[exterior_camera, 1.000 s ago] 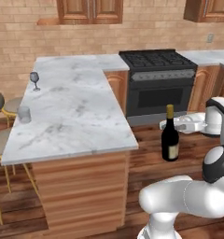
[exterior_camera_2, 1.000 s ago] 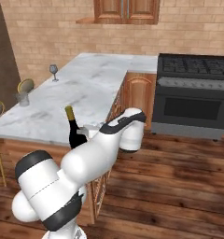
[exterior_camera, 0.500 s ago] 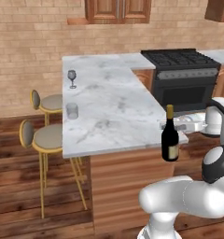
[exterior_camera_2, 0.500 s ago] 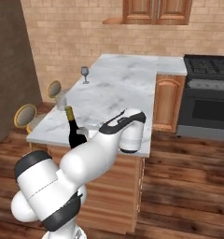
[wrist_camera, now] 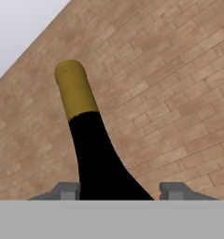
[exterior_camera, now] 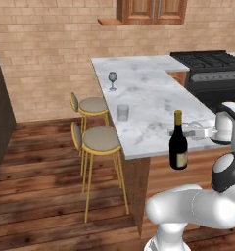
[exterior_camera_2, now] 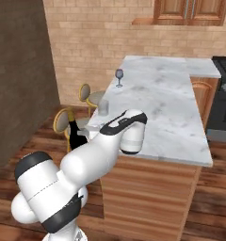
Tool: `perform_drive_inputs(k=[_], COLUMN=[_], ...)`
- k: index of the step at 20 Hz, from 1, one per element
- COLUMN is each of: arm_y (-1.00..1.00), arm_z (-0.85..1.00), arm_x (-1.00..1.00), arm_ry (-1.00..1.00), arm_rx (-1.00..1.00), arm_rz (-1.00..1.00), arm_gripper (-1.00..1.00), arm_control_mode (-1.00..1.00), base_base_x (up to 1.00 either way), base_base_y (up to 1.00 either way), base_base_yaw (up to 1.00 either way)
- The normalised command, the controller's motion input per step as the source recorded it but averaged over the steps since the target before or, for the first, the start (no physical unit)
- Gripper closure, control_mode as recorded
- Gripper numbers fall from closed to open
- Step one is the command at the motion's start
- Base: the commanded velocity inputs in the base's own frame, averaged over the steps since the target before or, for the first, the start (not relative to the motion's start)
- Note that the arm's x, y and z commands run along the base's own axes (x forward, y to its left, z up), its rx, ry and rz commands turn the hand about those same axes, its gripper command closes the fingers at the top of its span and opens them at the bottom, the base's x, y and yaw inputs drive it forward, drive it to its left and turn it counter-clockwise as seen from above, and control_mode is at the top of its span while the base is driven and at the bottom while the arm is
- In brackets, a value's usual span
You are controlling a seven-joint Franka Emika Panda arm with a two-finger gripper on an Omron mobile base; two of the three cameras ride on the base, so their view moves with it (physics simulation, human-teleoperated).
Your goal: There is a wine glass and glass cup on the dining counter. Place the wine bottle next to the wine glass and the juice bottle next to the glass cup.
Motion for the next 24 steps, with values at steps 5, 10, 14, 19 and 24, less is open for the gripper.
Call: perform_drive_inputs(k=[5,10,14,19,24], arm_y=[0.0,0.0,0.0,0.0,0.0], arm_z=[0.0,0.0,0.0,0.0,0.0], arm_x=[0.0,0.0,0.0,0.0,0.0], arm_ry=[0.0,0.0,0.0,0.0,0.0], arm_rx=[0.0,0.0,0.0,0.0,0.0], arm_rz=[0.0,0.0,0.0,0.0,0.0], arm_gripper=[1.0,1.0,1.0,1.0,1.0], arm_control_mode=[1.0,1.0,1.0,1.0,1.0], base_base_x=[0.25,0.3,0.46,0.55,0.69], base_base_y=[0.93,0.91,0.82,0.73,0.58], base_base_yaw=[0.0,0.0,0.0,-0.03,-0.06])
